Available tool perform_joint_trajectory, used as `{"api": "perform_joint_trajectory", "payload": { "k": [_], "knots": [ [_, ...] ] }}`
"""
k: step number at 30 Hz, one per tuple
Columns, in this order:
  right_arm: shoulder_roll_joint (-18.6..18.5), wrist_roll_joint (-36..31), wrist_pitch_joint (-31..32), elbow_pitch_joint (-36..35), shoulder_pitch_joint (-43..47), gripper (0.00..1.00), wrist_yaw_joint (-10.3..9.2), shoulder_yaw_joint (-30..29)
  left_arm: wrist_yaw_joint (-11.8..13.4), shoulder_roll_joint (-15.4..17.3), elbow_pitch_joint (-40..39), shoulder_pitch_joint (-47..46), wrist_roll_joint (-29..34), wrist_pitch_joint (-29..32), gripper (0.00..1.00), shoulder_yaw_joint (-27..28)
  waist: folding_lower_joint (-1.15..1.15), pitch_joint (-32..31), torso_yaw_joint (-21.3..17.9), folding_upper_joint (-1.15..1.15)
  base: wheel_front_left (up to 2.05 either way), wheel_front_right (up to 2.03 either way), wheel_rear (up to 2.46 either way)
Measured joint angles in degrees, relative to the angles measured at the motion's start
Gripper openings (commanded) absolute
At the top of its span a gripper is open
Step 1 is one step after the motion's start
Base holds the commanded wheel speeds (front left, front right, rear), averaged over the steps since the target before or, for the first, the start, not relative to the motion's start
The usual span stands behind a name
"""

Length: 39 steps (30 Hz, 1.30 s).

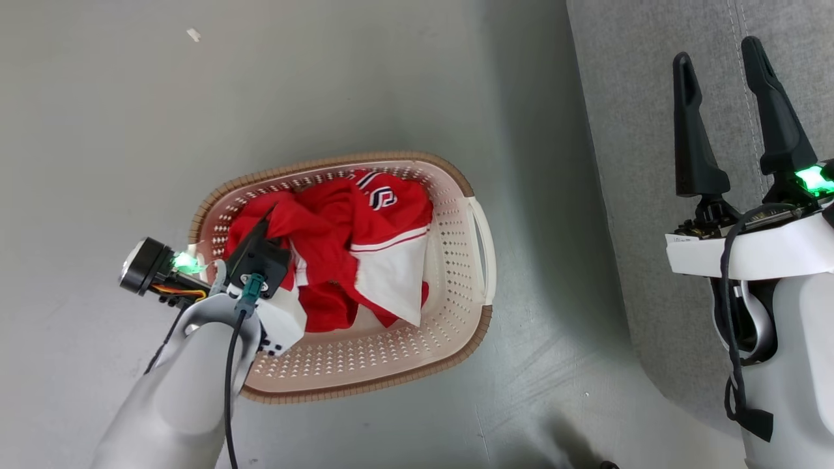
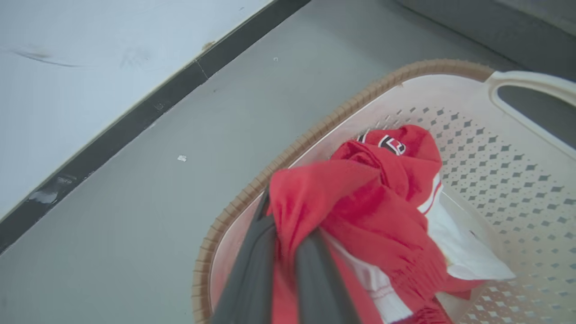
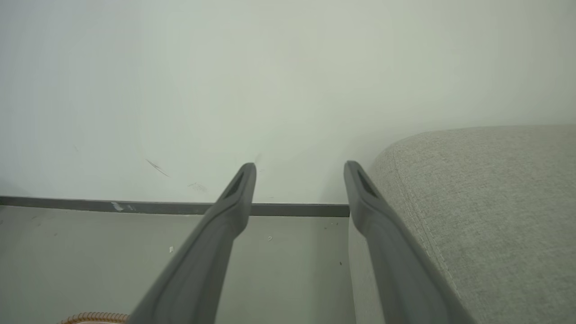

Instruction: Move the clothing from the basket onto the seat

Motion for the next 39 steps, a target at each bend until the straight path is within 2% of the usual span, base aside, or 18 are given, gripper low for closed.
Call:
{"api": "perform_joint_trajectory", "payload": {
  "k": [12, 23, 39],
  "knots": [
    [-0.1, -2.0, 0.0, 1.5, 0.2, 1.0, 0.0, -1.2, 1.7, 0.5, -14.5, 4.9, -2.7, -0.2, 0.0, 1.7, 0.0, -4.8, 2.8, 0.0, 0.0, 0.0, 0.0],
    [-0.1, -2.5, 0.0, 3.8, 2.4, 1.0, 0.0, -1.3, 1.9, 2.6, -22.5, 7.5, -4.4, -0.2, 0.0, 3.1, 0.0, -10.8, 5.2, 0.0, 0.0, 0.0, 0.0],
    [-0.2, -5.2, 0.0, 9.5, 5.5, 1.0, 0.0, 8.1, -0.5, 4.5, -29.0, 8.8, -5.3, -0.2, 0.0, 3.0, 0.0, -20.7, 7.7, 0.0, 0.0, 0.0, 0.0]
  ]
}}
